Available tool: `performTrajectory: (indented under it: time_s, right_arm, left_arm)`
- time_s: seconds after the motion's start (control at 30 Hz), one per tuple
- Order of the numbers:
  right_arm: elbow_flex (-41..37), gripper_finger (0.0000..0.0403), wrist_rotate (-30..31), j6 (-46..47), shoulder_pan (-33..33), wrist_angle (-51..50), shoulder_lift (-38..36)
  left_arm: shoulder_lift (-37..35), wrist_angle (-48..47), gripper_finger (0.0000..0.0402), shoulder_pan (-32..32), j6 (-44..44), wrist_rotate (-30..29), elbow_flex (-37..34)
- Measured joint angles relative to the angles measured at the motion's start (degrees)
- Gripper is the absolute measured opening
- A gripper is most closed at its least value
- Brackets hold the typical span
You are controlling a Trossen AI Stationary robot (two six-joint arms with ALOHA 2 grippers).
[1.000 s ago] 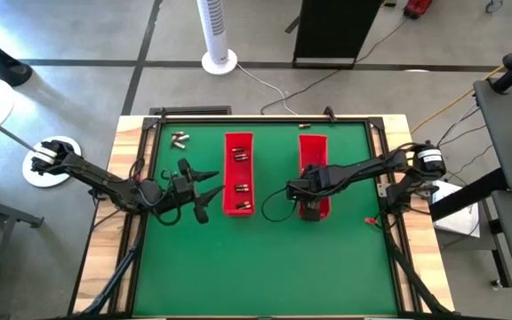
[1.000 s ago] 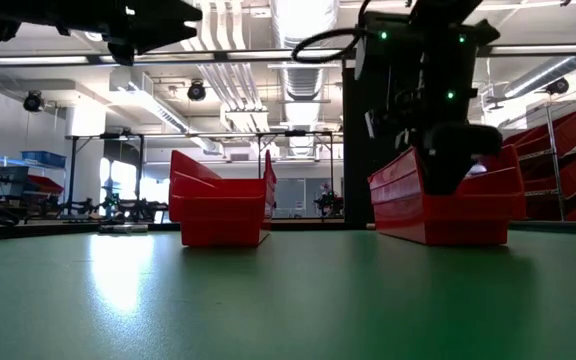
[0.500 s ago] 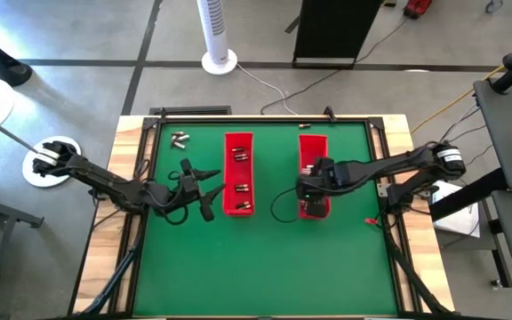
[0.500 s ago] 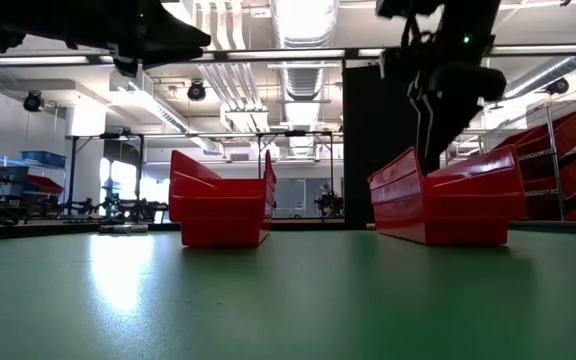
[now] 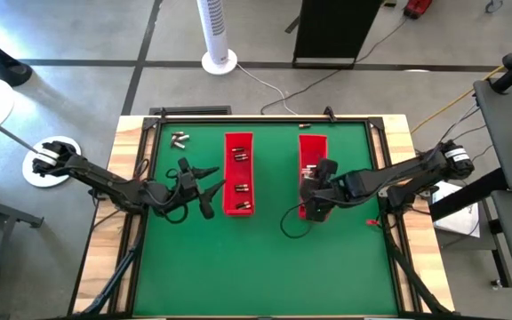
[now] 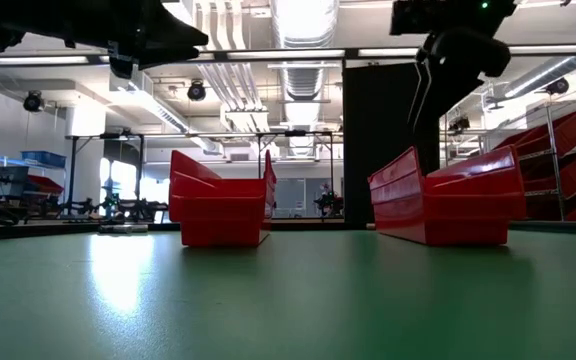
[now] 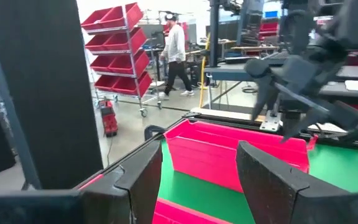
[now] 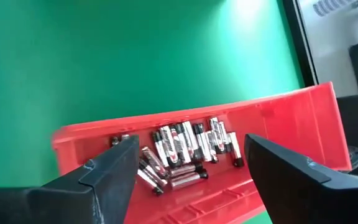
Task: Sort batteries
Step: Put the silver battery into the right red bin
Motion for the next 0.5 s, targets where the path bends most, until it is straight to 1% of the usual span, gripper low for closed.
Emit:
performTrajectory:
  time_s: [0.1, 0.27, 0.43, 0.5]
  right_arm:
    - [0.0, 0.0283, 0.1, 0.7, 1.1, 0.2, -0.1]
    - [0.2, 0.0279, 0.2, 1.0, 2.6, 0.1, -0.1]
    - [1.6, 0.0278, 0.3, 1.0, 4.5, 0.4, -0.2]
    - [2.0, 0.0280, 1.7, 1.0, 5.6, 0.4, -0.2]
  left_arm:
    - [0.0, -0.8, 0.0187, 0.0, -1.1, -2.8, 0.0]
    - [-0.2, -0.6, 0.0194, 0.6, -2.8, -3.3, 0.0]
    - [-1.1, -0.7, 0.0219, 4.9, -4.2, -3.3, 0.0]
    - [-1.6, -1.1, 0.0230, 7.1, -5.1, -3.0, 0.0]
